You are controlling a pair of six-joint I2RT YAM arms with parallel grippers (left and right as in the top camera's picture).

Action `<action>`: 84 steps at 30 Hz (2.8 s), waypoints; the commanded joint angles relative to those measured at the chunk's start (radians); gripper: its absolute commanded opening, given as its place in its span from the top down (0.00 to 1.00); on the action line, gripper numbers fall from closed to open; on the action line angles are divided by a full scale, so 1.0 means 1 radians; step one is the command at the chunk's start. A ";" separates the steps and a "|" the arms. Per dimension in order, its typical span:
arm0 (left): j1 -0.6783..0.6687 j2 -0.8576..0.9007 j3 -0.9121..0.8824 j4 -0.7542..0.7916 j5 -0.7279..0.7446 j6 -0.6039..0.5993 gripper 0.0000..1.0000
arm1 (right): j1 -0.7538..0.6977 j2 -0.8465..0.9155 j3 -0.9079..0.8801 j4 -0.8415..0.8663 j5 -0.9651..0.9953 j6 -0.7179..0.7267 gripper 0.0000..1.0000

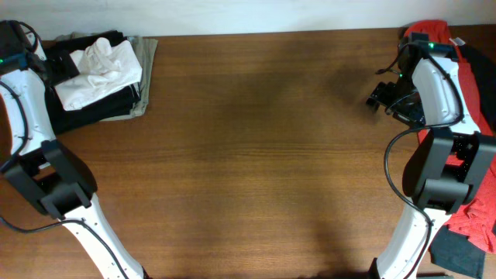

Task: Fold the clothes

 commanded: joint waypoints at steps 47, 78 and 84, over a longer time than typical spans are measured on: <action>-0.004 -0.344 -0.002 -0.440 0.478 -0.023 0.01 | 0.282 -0.916 0.005 -0.379 -0.135 -0.153 0.01; -0.004 -0.344 -0.002 -0.440 0.478 -0.023 0.01 | 0.282 -2.178 -1.914 1.361 -0.212 -0.259 0.01; -0.004 -0.344 -0.002 -0.440 0.478 -0.023 0.01 | 0.282 -2.178 -1.914 1.246 -0.194 -0.314 0.01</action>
